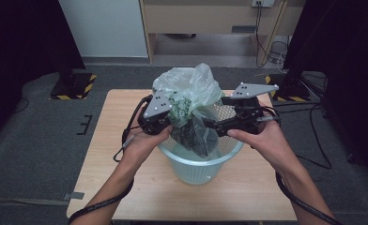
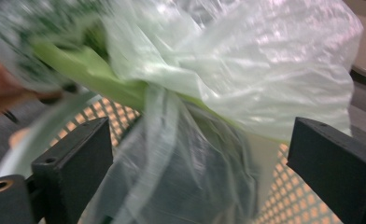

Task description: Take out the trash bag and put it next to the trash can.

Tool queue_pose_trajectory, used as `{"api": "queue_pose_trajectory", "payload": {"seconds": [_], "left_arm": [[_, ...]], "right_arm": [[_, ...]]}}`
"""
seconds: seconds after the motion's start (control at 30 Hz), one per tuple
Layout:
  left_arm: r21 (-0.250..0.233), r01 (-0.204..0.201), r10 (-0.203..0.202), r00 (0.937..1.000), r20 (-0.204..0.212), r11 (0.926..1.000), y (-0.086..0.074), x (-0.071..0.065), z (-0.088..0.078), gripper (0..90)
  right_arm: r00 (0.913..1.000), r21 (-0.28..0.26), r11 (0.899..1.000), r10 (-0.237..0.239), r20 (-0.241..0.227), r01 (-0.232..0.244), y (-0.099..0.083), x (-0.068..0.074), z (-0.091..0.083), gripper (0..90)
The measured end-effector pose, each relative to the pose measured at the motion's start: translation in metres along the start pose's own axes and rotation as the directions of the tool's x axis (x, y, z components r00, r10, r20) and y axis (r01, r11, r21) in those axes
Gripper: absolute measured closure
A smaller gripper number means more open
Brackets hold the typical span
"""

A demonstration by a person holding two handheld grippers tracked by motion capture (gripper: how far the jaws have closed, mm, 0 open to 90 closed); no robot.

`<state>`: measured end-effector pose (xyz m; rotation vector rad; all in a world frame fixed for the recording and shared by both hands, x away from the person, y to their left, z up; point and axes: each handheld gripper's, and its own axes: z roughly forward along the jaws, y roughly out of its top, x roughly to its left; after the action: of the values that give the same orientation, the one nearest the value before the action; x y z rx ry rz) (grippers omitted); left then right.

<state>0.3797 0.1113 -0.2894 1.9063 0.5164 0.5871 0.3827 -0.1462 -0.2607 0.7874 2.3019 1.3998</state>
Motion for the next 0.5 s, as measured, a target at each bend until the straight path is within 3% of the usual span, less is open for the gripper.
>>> {"api": "queue_pose_trajectory", "payload": {"seconds": [0.07,0.33,0.5], "left_arm": [[-0.003,-0.001,0.001,1.0,0.004,1.0,0.0,0.0,-0.001,89.2],[0.007,-0.043,0.043,0.9991,0.008,0.9991,0.0,-0.005,-0.003,89.2],[-0.014,-0.06,0.06,0.9977,0.033,0.9981,0.0,-0.008,-0.005,89.2]], "right_arm": [[0.9995,0.013,1.0,-0.029,0.01,0.028,-0.002,-0.001,0.002,20.8],[0.9951,0.012,0.995,-0.095,0.024,0.095,0.002,0.004,0.012,22.6],[0.9872,0.022,0.987,-0.157,0.027,0.156,0.007,0.01,0.016,25.5]]}}
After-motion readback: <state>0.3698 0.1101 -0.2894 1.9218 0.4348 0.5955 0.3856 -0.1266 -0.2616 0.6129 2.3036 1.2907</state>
